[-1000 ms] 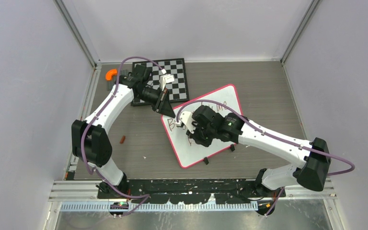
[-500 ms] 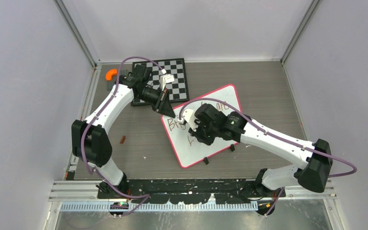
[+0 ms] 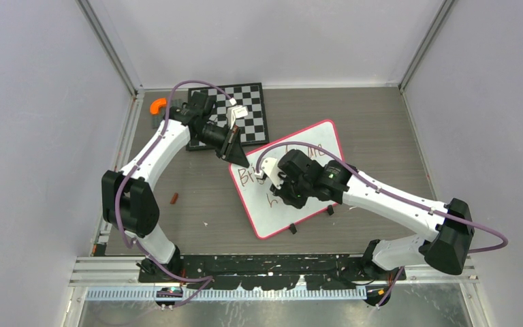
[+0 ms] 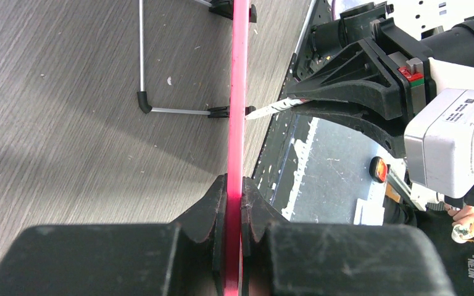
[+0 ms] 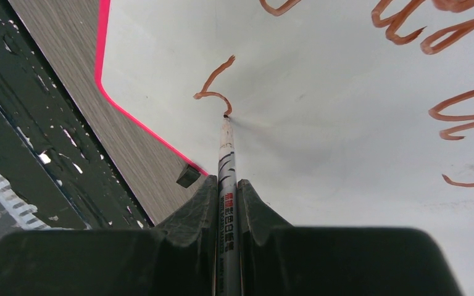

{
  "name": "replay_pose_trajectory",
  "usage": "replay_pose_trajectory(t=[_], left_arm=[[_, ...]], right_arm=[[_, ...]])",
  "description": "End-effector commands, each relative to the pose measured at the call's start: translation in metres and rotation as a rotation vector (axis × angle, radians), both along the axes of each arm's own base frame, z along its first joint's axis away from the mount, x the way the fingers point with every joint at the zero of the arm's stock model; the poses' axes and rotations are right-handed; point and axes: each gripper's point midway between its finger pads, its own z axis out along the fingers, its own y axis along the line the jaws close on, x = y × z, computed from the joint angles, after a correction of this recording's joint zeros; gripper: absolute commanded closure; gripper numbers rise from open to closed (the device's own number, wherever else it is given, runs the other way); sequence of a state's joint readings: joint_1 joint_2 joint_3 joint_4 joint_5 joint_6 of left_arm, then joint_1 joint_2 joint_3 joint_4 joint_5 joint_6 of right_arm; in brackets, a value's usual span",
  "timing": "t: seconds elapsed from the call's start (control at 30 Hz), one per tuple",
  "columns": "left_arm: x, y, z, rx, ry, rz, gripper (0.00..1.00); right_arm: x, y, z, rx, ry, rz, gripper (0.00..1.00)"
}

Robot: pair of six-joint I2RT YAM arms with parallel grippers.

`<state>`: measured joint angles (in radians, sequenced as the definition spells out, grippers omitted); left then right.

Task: Write a sentence on the whiteboard

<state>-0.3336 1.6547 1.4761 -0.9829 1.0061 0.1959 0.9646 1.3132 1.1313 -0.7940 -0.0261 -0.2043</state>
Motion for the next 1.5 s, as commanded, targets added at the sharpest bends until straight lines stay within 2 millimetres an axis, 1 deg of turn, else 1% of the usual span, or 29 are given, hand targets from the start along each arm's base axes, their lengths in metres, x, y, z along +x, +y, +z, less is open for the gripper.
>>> replay_pose_trajectory(t=[0.0,0.17,0.33,0.43,0.53,0.73,0.8,0.87,1.0,1.13,1.3,1.4,1.47], left_arm=[[0.002,0.002,-0.008,0.038,0.003,0.015,1.00],[0.001,0.002,-0.007,0.038,0.001,0.015,1.00],[0.001,0.002,-0.006,0.034,0.000,0.015,1.00],[0.001,0.002,-0.006,0.034,0.002,0.016,1.00],[0.002,0.002,-0.005,0.033,0.000,0.016,1.00],[0.002,0.002,-0.005,0.035,-0.002,0.017,1.00],[0.001,0.002,-0.006,0.036,0.000,0.015,1.00],[0.000,0.003,-0.006,0.037,-0.002,0.014,1.00],[0.001,0.003,-0.007,0.038,0.001,0.015,1.00],[0.001,0.003,-0.007,0.037,0.001,0.014,1.00],[0.000,0.003,-0.007,0.035,0.003,0.013,1.00],[0.000,0.002,-0.008,0.034,0.003,0.012,1.00],[0.000,0.002,-0.007,0.032,0.003,0.013,1.00]], right_arm=[[0.015,-0.003,0.015,0.012,-0.079,-0.040,1.00],[0.023,-0.012,0.015,-0.008,-0.098,-0.077,1.00],[0.034,-0.020,0.031,0.015,-0.122,-0.114,1.00],[0.038,-0.017,0.040,0.034,-0.134,-0.118,1.00],[0.038,-0.012,0.044,0.049,-0.125,-0.109,1.00],[0.031,0.000,0.036,0.054,-0.076,-0.084,1.00],[0.028,0.000,0.032,0.046,-0.070,-0.077,1.00],[0.021,0.001,0.027,0.049,-0.040,-0.056,1.00],[0.012,-0.004,0.012,0.025,-0.005,-0.047,1.00],[0.010,-0.014,0.004,-0.008,-0.012,-0.054,1.00],[0.013,-0.027,0.006,-0.036,-0.054,-0.082,1.00],[0.014,-0.027,0.016,-0.022,-0.063,-0.086,1.00],[0.009,-0.026,0.023,-0.009,-0.048,-0.066,1.00]])
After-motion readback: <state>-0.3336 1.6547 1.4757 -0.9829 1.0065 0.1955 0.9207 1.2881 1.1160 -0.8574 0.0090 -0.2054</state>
